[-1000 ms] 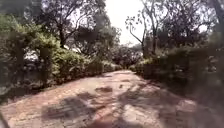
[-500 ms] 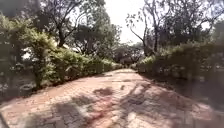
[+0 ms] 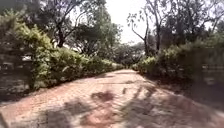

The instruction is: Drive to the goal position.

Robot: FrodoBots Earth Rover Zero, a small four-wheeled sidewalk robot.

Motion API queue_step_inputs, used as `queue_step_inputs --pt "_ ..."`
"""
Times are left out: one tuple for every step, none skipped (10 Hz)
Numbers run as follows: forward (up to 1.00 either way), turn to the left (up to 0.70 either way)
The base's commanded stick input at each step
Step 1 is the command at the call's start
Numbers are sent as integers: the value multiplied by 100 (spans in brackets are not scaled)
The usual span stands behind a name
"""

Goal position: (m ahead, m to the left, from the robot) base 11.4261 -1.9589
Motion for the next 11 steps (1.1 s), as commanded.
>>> queue_step_inputs --pt "70 0" --pt "70 0" --pt "70 0" --pt "70 0" --pt "70 0" --pt "70 0" --pt "70 0" --pt "70 0" --pt "70 -35" --pt "70 0" --pt "70 0"
